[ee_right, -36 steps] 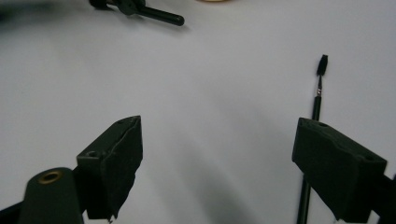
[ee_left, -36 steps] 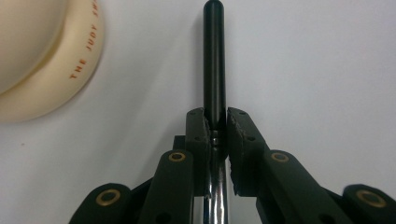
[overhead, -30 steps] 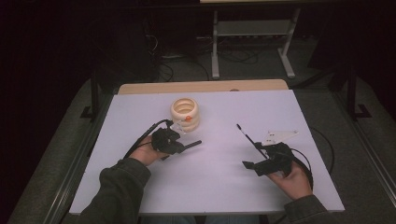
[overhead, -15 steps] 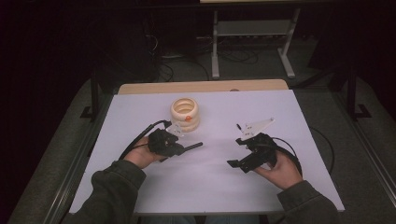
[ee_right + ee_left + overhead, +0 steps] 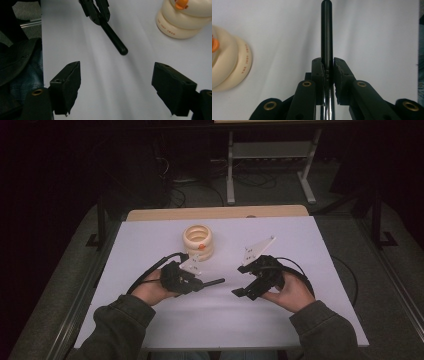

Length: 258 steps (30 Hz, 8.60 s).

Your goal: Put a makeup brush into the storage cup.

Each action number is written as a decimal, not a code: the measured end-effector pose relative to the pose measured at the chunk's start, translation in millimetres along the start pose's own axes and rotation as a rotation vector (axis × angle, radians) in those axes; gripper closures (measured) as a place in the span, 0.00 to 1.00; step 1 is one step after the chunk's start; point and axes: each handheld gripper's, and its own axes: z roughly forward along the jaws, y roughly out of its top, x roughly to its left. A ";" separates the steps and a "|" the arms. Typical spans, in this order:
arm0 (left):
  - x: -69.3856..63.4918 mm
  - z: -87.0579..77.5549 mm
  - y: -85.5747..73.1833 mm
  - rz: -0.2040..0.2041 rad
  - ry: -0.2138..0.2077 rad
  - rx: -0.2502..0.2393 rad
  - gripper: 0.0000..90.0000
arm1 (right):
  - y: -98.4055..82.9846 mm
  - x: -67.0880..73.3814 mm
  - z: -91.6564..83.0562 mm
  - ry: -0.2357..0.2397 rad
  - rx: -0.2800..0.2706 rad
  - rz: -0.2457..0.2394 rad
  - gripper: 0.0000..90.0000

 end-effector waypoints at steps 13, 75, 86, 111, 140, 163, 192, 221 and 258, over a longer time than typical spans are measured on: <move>-21.1 8.5 12.7 0.084 -0.049 0.000 0.89 | 7.6 8.5 20.4 0.115 0.067 -0.083 0.51; -22.9 9.7 -17.0 -0.057 -0.200 -0.128 0.65 | -26.2 28.6 47.6 0.186 0.099 -0.117 0.88; -12.2 4.0 -35.9 -0.202 -0.241 -0.267 0.56 | -33.0 26.2 32.0 0.151 -0.070 -0.077 0.88; -19.2 6.1 -19.4 -0.134 -0.251 -0.212 0.86 | -10.3 43.8 61.3 0.093 0.030 -0.163 0.79; -7.6 3.8 -19.6 -0.276 -0.201 -0.357 0.79 | -17.5 33.1 64.8 0.099 -0.197 0.064 0.87; 7.6 5.8 -11.2 -0.275 -0.162 -0.272 0.87 | -35.2 17.2 59.6 0.080 -0.193 0.146 0.61; 25.9 -5.9 -12.8 -0.303 -0.092 -0.248 0.87 | -77.4 -3.6 14.9 -0.051 -0.201 0.250 0.43; 54.9 -33.0 11.3 -0.323 -0.052 -0.242 0.87 | -115.7 -11.3 -22.2 -0.164 -0.228 0.331 0.33; 118.6 -67.1 33.9 -0.405 0.055 -0.223 0.87 | -117.3 -13.6 -26.5 -0.181 -0.233 0.325 0.31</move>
